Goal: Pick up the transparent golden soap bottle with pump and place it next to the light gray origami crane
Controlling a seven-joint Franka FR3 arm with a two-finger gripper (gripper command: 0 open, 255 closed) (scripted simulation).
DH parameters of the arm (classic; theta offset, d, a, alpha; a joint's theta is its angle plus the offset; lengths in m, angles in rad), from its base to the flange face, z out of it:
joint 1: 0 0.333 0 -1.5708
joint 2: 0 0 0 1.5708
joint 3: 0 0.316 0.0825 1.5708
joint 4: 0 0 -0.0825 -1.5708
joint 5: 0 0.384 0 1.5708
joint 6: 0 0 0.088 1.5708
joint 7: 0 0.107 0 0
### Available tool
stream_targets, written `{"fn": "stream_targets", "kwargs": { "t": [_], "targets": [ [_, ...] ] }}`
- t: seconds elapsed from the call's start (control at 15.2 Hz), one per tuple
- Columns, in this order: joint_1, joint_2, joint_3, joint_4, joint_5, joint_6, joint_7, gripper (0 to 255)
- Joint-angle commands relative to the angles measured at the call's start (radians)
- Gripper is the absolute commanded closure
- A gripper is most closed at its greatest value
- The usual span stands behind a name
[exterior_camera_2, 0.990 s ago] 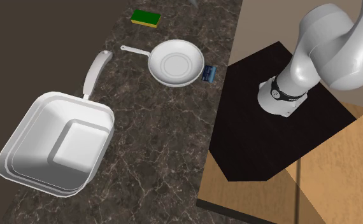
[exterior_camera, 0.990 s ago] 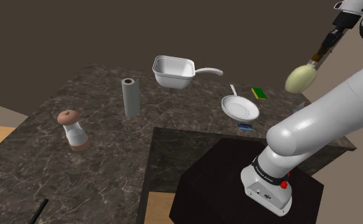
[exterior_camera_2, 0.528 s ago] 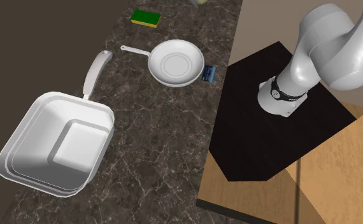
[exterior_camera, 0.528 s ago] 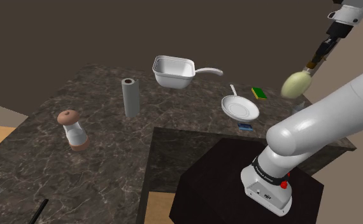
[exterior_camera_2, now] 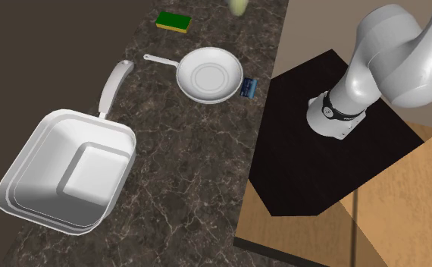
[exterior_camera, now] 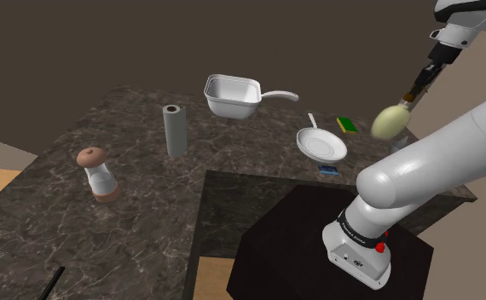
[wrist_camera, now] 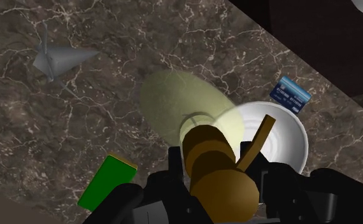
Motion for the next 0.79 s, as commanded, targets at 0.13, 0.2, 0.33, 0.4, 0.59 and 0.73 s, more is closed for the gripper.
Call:
{"fn": "stream_targets", "kwargs": {
  "t": [0.13, 0.2, 0.33, 0.4, 0.59, 0.73],
  "targets": [
    [-0.003, -0.002, -0.006, -0.054, -0.004, 0.054, 0.002, 255],
    [-0.003, -0.001, -0.008, -0.068, -0.005, 0.068, 0.002, 255],
    [-0.004, 0.000, -0.012, -0.093, -0.006, 0.095, 0.002, 255],
    [-0.005, 0.001, -0.015, -0.106, -0.006, 0.108, 0.002, 255],
    [-0.005, 0.007, -0.023, -0.142, -0.006, 0.149, 0.000, 255],
    [-0.005, 0.012, -0.029, -0.165, -0.005, 0.176, -0.002, 255]
  ]
}}
